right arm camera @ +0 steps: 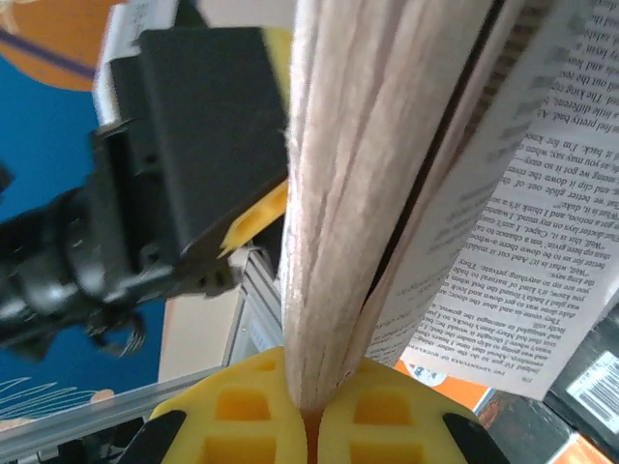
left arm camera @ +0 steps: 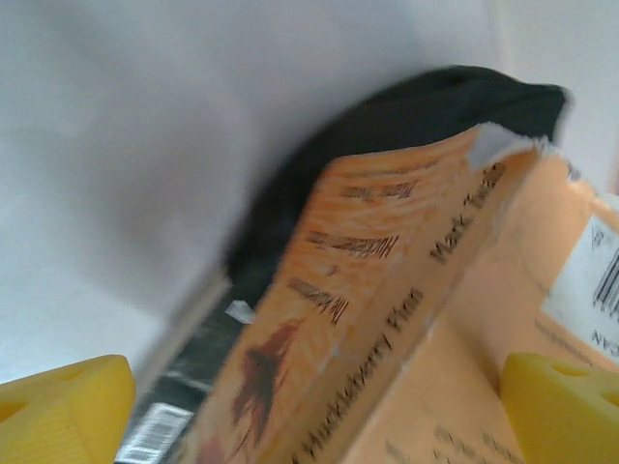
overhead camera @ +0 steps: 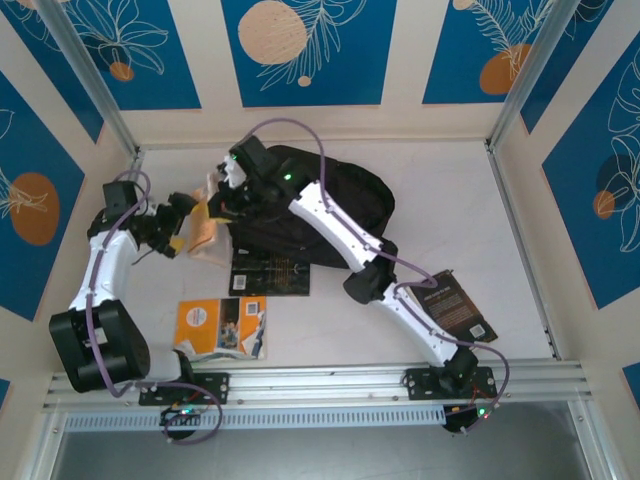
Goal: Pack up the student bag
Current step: Pick up the book from the middle-left of the table, then pass the book.
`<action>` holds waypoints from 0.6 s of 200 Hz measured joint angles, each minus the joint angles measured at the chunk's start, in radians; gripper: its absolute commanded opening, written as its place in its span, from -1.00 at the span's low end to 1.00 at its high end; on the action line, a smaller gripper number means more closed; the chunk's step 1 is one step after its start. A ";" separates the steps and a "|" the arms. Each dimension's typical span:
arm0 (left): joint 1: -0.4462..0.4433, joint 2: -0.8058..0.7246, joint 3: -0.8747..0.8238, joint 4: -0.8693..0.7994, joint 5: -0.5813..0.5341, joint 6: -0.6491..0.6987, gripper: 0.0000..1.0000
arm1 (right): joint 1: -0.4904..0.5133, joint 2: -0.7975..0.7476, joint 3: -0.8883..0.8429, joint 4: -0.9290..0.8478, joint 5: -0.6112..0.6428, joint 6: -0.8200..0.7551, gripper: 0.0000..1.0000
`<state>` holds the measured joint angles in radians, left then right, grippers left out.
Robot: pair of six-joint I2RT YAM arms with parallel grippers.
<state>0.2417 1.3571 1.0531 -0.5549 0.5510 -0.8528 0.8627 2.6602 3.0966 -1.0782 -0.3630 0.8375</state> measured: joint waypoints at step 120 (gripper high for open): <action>-0.280 -0.076 0.054 0.259 0.173 -0.212 0.95 | -0.131 -0.199 0.000 -0.252 -0.070 -0.085 -1.00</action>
<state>-0.0387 1.2808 1.1072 -0.2955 0.7238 -1.0649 0.7315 2.4615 3.0970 -1.3304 -0.4332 0.7521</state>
